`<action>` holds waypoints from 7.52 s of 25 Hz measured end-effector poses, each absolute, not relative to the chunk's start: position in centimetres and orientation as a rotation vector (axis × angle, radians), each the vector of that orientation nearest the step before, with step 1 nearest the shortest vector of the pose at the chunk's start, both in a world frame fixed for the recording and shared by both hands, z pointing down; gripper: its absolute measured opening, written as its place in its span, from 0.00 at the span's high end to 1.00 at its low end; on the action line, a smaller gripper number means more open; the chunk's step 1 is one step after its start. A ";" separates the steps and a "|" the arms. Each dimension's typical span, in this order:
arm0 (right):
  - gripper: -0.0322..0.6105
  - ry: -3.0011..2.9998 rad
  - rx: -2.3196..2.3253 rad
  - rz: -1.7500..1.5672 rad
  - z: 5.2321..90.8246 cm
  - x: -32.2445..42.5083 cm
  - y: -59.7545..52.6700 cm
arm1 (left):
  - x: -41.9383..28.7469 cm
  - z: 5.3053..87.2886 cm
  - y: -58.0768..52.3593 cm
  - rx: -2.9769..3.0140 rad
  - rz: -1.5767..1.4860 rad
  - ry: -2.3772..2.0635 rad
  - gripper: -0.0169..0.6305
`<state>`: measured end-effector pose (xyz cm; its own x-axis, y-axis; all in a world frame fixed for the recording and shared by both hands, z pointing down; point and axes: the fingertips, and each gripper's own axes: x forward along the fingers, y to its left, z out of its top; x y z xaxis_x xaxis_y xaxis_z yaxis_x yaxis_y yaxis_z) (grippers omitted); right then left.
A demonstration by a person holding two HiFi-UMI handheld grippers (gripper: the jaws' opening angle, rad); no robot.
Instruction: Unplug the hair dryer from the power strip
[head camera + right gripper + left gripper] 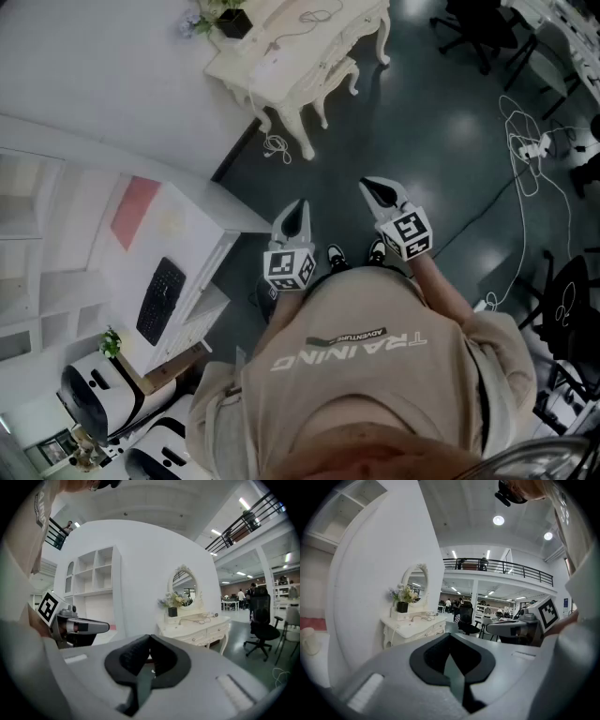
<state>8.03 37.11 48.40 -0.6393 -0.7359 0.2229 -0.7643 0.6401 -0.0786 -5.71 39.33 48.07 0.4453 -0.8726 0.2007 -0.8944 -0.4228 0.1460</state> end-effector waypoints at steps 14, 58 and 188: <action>0.94 -2.671 1.165 0.273 49.6 4.3 36.9 | -8.7 49.3 38.9 2.433 0.141 -1.504 0.97; 0.94 -2.687 0.908 0.504 56.7 3.7 -3.0 | -9.4 51.5 -1.2 2.224 0.076 -1.586 0.97; 0.84 -2.622 0.883 0.207 54.8 -11.1 -35.5 | -24.1 55.2 -30.1 2.220 0.413 -1.624 0.97</action>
